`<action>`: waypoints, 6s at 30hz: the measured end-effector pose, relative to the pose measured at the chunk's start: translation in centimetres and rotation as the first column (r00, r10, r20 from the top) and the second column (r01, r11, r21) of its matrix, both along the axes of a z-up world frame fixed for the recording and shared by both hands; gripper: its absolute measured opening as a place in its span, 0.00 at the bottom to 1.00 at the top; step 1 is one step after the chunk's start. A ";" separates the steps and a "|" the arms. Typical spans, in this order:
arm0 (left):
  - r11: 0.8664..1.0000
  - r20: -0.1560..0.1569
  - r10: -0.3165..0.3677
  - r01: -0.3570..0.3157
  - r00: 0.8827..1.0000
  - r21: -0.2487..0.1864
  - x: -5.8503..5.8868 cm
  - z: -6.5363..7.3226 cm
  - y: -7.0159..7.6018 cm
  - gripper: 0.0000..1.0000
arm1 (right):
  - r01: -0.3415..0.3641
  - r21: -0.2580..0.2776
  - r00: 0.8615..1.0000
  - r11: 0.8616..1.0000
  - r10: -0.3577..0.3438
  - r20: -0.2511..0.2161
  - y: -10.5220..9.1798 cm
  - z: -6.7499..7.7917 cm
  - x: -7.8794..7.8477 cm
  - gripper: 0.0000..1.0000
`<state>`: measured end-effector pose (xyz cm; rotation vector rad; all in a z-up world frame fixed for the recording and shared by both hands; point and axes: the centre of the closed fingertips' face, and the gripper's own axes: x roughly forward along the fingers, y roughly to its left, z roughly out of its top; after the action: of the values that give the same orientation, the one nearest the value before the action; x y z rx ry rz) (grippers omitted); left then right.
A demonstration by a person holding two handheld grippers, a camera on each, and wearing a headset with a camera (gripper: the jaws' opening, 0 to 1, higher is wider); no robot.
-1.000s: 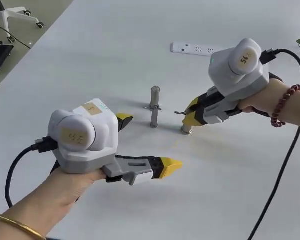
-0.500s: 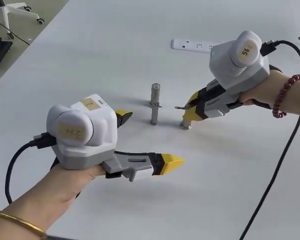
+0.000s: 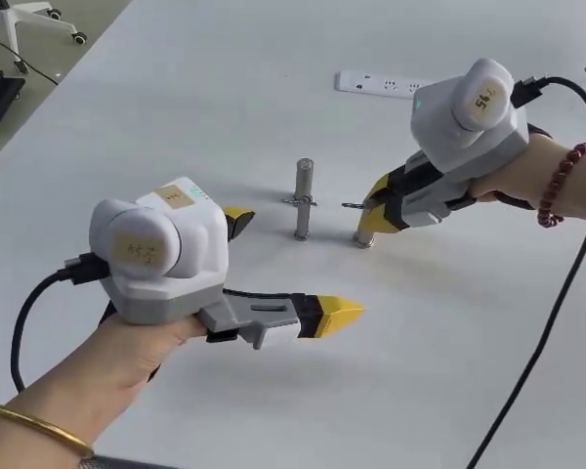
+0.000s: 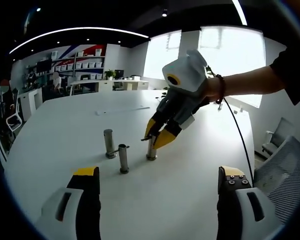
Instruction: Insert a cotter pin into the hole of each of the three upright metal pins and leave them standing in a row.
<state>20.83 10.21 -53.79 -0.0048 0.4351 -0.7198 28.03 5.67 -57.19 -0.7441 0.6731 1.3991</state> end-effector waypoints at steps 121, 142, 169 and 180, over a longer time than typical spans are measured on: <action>0.999 0.021 0.033 -0.033 0.999 0.023 0.8 0.7 1.0 0.94 | 0.614 0.175 0.784 0.770 -0.620 -0.024 -8.1 2.2 4.8 0.07; 1.000 0.029 0.012 -0.013 1.000 0.022 0.6 0.9 0.5 0.94 | 0.612 0.177 0.788 0.771 -0.614 -0.052 -7.6 2.8 -0.4 0.07; 1.000 0.041 0.017 -0.018 0.999 0.022 0.7 1.3 0.7 0.93 | 0.512 0.189 0.857 0.838 -0.511 -0.056 -3.4 1.1 -3.9 0.07; 1.000 0.039 0.015 -0.015 0.999 0.023 0.7 1.3 0.7 0.93 | 0.482 0.208 0.873 0.851 -0.486 -0.037 -3.1 0.9 -4.4 0.08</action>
<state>21.52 10.92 -52.48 0.0278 0.4055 -0.6990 23.64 2.54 -56.34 -0.3764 0.6323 0.9745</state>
